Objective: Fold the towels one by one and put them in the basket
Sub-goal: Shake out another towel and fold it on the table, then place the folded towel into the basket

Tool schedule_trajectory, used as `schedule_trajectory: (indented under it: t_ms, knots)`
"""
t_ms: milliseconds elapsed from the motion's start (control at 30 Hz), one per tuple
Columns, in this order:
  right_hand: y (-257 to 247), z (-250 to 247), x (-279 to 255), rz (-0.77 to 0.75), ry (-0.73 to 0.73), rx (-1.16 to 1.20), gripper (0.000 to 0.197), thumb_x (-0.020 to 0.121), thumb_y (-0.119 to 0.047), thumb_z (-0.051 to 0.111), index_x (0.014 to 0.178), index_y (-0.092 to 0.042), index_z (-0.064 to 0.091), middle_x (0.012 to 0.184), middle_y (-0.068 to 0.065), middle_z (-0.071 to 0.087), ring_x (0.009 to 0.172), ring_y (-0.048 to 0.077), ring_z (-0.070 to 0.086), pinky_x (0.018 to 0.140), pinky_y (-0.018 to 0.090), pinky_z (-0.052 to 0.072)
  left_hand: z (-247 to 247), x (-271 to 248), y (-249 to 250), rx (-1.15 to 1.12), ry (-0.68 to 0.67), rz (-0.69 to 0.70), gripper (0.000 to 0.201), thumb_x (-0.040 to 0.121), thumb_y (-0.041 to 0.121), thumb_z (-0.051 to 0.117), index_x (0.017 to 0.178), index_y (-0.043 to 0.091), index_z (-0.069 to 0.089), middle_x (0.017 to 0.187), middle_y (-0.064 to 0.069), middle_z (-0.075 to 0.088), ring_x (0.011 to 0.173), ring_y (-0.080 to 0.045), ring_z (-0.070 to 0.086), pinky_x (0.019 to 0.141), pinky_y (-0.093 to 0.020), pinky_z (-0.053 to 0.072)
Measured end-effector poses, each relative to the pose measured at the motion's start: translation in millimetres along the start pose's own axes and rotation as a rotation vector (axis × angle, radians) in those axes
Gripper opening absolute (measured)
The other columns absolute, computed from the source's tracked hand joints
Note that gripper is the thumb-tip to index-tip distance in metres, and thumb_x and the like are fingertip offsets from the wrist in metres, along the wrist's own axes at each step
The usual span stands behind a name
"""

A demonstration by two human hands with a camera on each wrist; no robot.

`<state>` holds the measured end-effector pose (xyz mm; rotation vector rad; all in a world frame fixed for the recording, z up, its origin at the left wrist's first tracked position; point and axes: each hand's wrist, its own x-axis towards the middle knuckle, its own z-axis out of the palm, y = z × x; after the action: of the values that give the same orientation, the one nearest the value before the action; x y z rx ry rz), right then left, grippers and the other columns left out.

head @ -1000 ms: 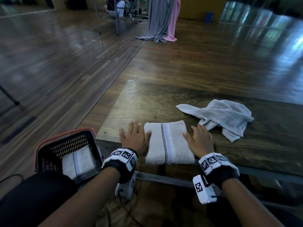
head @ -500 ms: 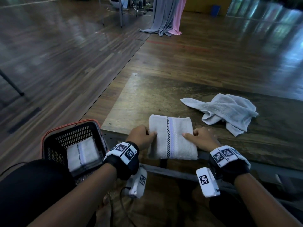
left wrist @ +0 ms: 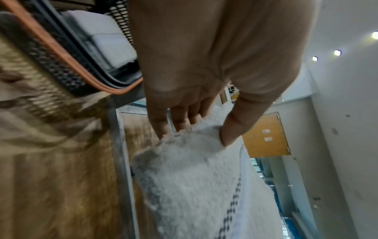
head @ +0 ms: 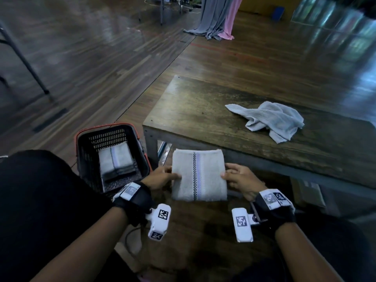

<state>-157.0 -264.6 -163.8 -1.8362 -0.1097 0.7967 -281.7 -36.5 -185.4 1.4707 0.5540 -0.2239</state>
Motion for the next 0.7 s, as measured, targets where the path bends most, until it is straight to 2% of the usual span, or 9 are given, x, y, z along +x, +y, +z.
schedule_trajectory:
  t_ms: [67, 167, 233, 300, 367, 433, 500, 567, 700]
  knots:
    - [9.7, 9.0, -13.4, 0.06, -0.082, 0.066, 0.044, 0.082, -0.004, 0.063, 0.125, -0.007, 0.054, 0.112, 0.011, 0.067, 0.105, 0.025, 0.062, 0.094, 0.041, 0.048, -2.5, -21.5, -15.4, -0.142, -0.022, -0.012, 0.021, 0.086, -0.005, 0.052, 0.105, 0.002, 0.057, 0.101, -0.022, 0.05, 0.092, -0.033, 0.041, 0.074, -0.039, 0.034]
    - [8.9, 24.8, -19.2, 0.107, -0.208, 0.132, 0.036, 0.082, -0.003, 0.063, 0.117, -0.004, 0.059, 0.11, 0.013, 0.067, 0.103, 0.027, 0.063, 0.094, 0.044, 0.049, -11.8, -46.9, -24.2, -0.259, -0.006, 0.023, 0.029, 0.085, -0.008, 0.048, 0.103, 0.011, 0.06, 0.098, -0.016, 0.058, 0.087, -0.028, 0.051, 0.067, -0.032, 0.041]
    - [3.3, 39.9, -15.9, 0.13, -0.259, 0.135, 0.033, 0.081, -0.001, 0.062, 0.113, -0.004, 0.061, 0.106, 0.013, 0.068, 0.1, 0.027, 0.062, 0.091, 0.044, 0.05, -21.2, -61.2, -28.1, -0.278, 0.063, 0.045, 0.032, 0.084, -0.008, 0.047, 0.103, 0.015, 0.06, 0.095, -0.011, 0.058, 0.08, -0.025, 0.05, 0.059, -0.028, 0.04]
    - [-3.2, 59.0, -9.4, 0.138, -0.305, 0.099, 0.027, 0.081, 0.002, 0.061, 0.107, -0.004, 0.064, 0.097, 0.011, 0.071, 0.095, 0.025, 0.063, 0.084, 0.041, 0.053, -31.2, -74.0, -35.1, -0.265, 0.176, 0.054, 0.033, 0.084, -0.006, 0.047, 0.101, 0.019, 0.06, 0.087, -0.003, 0.058, 0.067, -0.015, 0.049, 0.05, -0.023, 0.036]
    - [-11.6, 81.3, -2.3, 0.137, -0.358, 0.044, 0.025, 0.082, 0.004, 0.059, 0.104, -0.005, 0.066, 0.09, 0.008, 0.072, 0.087, 0.021, 0.065, 0.072, 0.036, 0.055, -41.0, -85.3, -43.0, -0.284, 0.271, 0.021, 0.032, 0.085, -0.005, 0.045, 0.097, 0.02, 0.06, 0.081, -0.001, 0.053, 0.063, -0.011, 0.043, 0.053, -0.022, 0.034]
    - [-22.2, 106.9, 4.8, 0.123, -0.397, -0.024, 0.023, 0.082, 0.004, 0.058, 0.101, -0.008, 0.066, 0.088, 0.007, 0.07, 0.082, 0.02, 0.065, 0.062, 0.031, 0.053, -53.8, -92.9, -50.4, -0.329, 0.347, -0.035, 0.028, 0.087, -0.004, 0.045, 0.091, 0.019, 0.059, 0.086, -0.007, 0.051, 0.071, -0.015, 0.043, 0.061, -0.025, 0.034]
    - [-31.4, 134.3, 14.5, 0.092, -0.42, -0.074, 0.021, 0.084, 0.004, 0.057, 0.097, -0.012, 0.062, 0.092, 0.008, 0.067, 0.084, 0.022, 0.063, 0.061, 0.031, 0.052, -69.9, -97.0, -55.5, -0.367, 0.42, -0.077, 0.025, 0.088, -0.002, 0.046, 0.087, 0.019, 0.059, 0.085, -0.007, 0.052, 0.072, -0.016, 0.045, 0.064, -0.026, 0.035]
    - [-37.0, 163.3, 27.9, 0.063, -0.429, -0.139, 0.021, 0.086, 0.003, 0.054, 0.097, -0.013, 0.059, 0.098, 0.011, 0.064, 0.09, 0.024, 0.061, 0.068, 0.035, 0.052, -89.5, -96.0, -61.0, -0.387, 0.483, -0.102, 0.022, 0.089, 0.001, 0.047, 0.084, 0.019, 0.059, 0.082, -0.005, 0.053, 0.068, -0.015, 0.047, 0.064, -0.026, 0.037]
    - [-35.5, 219.2, 66.4, 0.01, -0.447, -0.33, 0.021, 0.088, -0.007, 0.053, 0.107, -0.013, 0.058, 0.09, 0.009, 0.064, 0.078, 0.021, 0.059, 0.066, 0.031, 0.046, -134.7, -78.3, -76.8, -0.368, 0.594, -0.18, 0.023, 0.088, 0.005, 0.05, 0.069, 0.017, 0.05, 0.063, -0.004, 0.042, 0.048, -0.012, 0.036, 0.044, -0.015, 0.029]
